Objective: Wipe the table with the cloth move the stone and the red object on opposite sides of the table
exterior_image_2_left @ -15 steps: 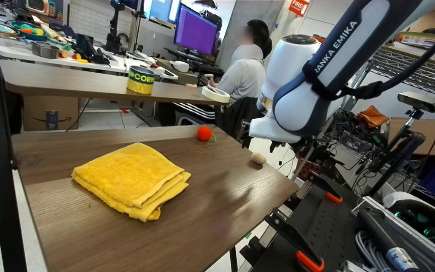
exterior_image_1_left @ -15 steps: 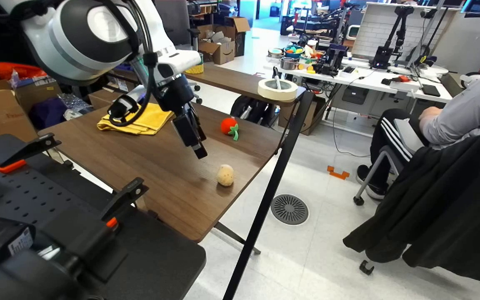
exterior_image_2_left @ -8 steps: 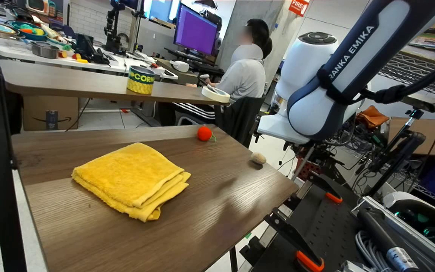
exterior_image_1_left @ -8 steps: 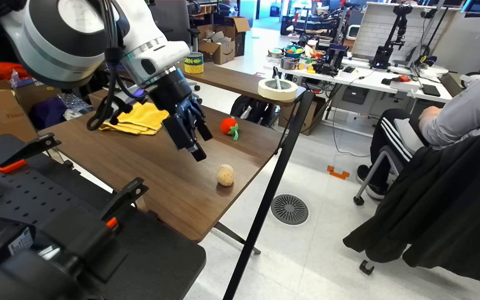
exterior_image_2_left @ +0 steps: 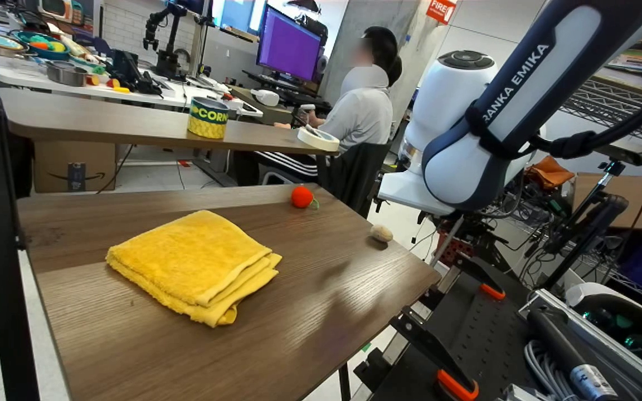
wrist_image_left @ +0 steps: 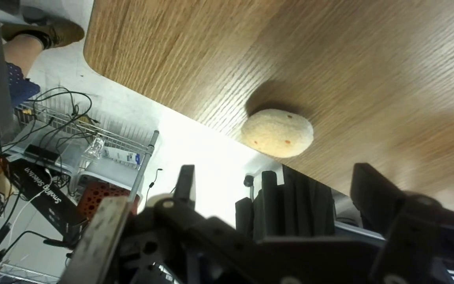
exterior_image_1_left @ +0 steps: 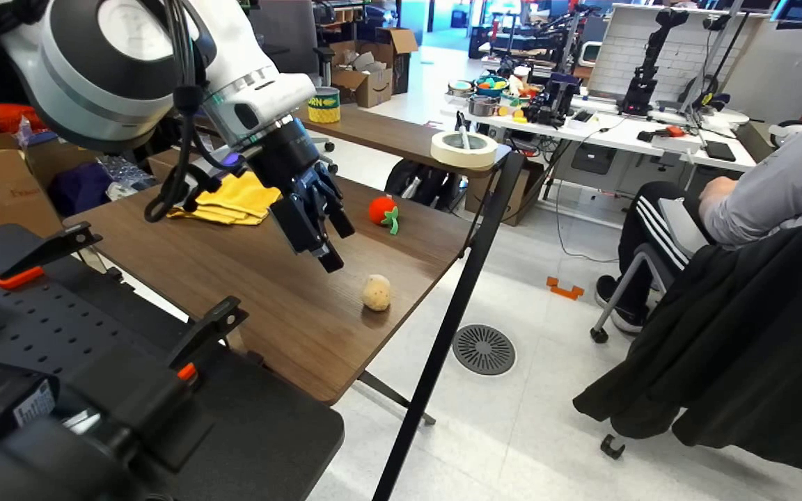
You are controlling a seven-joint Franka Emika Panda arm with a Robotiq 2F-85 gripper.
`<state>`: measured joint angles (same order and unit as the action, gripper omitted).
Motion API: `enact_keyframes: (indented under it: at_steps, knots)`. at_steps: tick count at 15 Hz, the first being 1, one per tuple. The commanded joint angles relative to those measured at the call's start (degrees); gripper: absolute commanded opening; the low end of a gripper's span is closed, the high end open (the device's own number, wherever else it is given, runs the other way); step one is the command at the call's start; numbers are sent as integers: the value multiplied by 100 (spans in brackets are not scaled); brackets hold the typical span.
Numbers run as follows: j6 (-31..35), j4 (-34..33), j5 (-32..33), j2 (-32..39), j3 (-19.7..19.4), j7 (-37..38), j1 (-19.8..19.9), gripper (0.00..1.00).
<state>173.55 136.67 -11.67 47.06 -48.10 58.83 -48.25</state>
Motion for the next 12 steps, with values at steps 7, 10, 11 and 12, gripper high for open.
enact_keyframes:
  at_steps: [7, 10, 11, 12]
  knots:
    - [680, -1038, -64, 85, 1471, -1115, 2354, 100]
    - [1171, -1299, -291, 133, 2202, -1220, 3190, 100]
    - [1201, -1374, -348, 117, 2455, -1289, 3454, 100]
    - [1189, -1455, -384, 105, 2758, -1399, 3763, 100]
